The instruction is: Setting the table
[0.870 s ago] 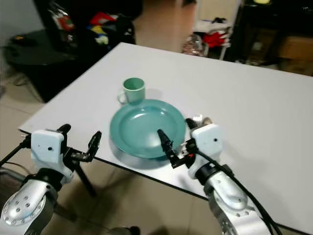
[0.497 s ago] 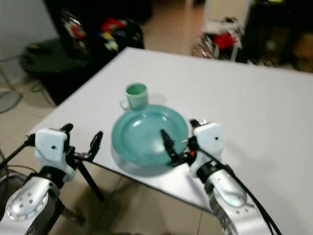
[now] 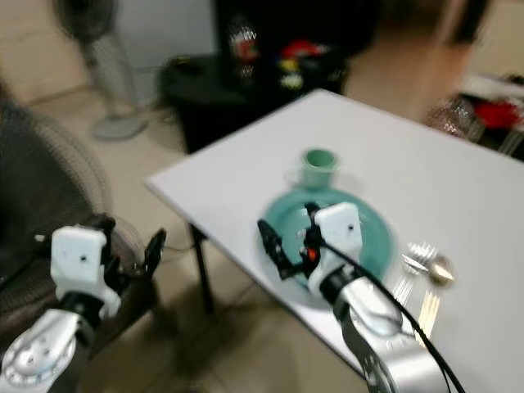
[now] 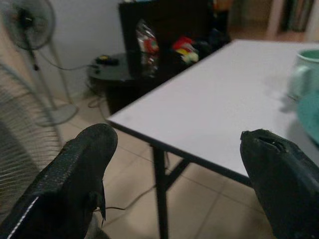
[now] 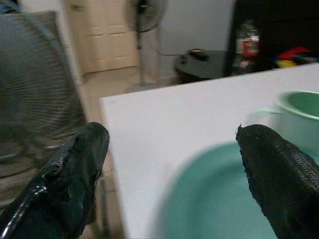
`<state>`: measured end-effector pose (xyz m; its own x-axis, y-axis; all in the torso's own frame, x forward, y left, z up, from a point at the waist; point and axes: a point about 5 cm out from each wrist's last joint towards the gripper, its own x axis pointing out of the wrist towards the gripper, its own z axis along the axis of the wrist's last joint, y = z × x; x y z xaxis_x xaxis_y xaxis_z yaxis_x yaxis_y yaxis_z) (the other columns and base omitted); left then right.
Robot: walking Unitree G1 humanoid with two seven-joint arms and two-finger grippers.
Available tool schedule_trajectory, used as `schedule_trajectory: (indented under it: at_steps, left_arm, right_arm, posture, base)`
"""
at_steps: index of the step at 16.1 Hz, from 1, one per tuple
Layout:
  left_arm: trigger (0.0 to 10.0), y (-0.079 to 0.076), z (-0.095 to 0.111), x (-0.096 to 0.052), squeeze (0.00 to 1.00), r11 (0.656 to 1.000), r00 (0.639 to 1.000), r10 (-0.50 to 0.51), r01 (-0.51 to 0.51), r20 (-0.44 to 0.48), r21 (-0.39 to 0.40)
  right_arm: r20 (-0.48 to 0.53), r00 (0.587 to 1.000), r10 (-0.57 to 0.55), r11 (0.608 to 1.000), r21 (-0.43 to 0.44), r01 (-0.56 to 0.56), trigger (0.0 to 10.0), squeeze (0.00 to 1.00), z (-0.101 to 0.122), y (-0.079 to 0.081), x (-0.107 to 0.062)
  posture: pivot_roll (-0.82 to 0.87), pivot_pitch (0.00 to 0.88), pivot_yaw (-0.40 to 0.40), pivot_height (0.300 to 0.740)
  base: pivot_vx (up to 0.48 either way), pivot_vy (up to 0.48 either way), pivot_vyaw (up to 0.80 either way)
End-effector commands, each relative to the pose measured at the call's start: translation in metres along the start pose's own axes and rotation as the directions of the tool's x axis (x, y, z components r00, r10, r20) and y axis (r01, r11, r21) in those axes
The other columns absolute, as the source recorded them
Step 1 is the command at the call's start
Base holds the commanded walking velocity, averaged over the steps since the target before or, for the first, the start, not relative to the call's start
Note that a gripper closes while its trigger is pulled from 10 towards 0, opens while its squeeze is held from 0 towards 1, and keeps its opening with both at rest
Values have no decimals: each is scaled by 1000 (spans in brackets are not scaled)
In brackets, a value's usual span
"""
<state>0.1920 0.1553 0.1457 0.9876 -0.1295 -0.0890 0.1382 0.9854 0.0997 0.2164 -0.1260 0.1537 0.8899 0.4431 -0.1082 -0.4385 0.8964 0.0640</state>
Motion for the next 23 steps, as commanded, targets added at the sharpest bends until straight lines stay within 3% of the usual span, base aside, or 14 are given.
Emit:
schedule_trajectory:
  at_steps: [1, 4, 5, 6, 7, 17, 20, 23]
  left_arm:
    - [10000, 3, -2, 2, 0, 999, 1000, 16, -16, -15, 28]
    - [10000, 1, -5, -5, 0, 1000, 999, -1, 1, -53, 0]
    - [10000, 0, -6, -5, 298, 1000, 998, -20, 20, -60, 4]
    - [10000, -2, -3, -3, 914, 999, 998, -38, 38, -50, -1]
    - [10000, 0, 0, -1, 1000, 999, 998, -39, 39, -43, -4]
    - [10000, 6, 5, 8, 1000, 999, 999, -34, 33, -22, -11]
    - [10000, 16, 4, 1, 1000, 997, 999, 48, -49, -19, -54]
    - [10000, 14, 6, 1, 1000, 997, 998, 64, -64, 7, -30]
  right_arm:
    - [-5, 1000, 24, 1000, 16, -24, 10000, 1000, -2, 2, 3]
    - [-14, 999, 34, 999, 24, -34, 10000, 1000, -2, 4, 2]
    - [-18, 999, 26, 999, 30, -26, 10000, 1000, -4, 3, 1]
    - [-19, 1000, 10, 999, 38, -10, 10000, 1000, -5, 1, 1]
    - [-12, 1000, 3, 999, 46, -3, 10000, 1000, -5, 2, 1]
    - [-30, 999, -38, 993, 110, 41, 10000, 1000, -12, -2, -3]
    - [-42, 999, -12, 994, 112, 17, 10000, 1000, -13, 1, -4]
    - [-43, 999, -10, 995, 98, 14, 10000, 1000, -12, -4, -4]
  posture:
    - [62, 0, 1, 740]
    - [63, 0, -4, 740]
    - [69, 0, 3, 740]
    - [67, 0, 10, 740]
    - [62, 0, 15, 740]
    - [46, 0, 41, 740]
    - [50, 0, 31, 740]
    - [49, 0, 20, 740]
  base:
    - [0, 0, 800]
    - [0, 0, 800]
    - [0, 0, 800]
    - [0, 0, 800]
    - [0, 0, 800]
    - [0, 0, 800]
    - [0, 0, 800]
    - [0, 0, 800]
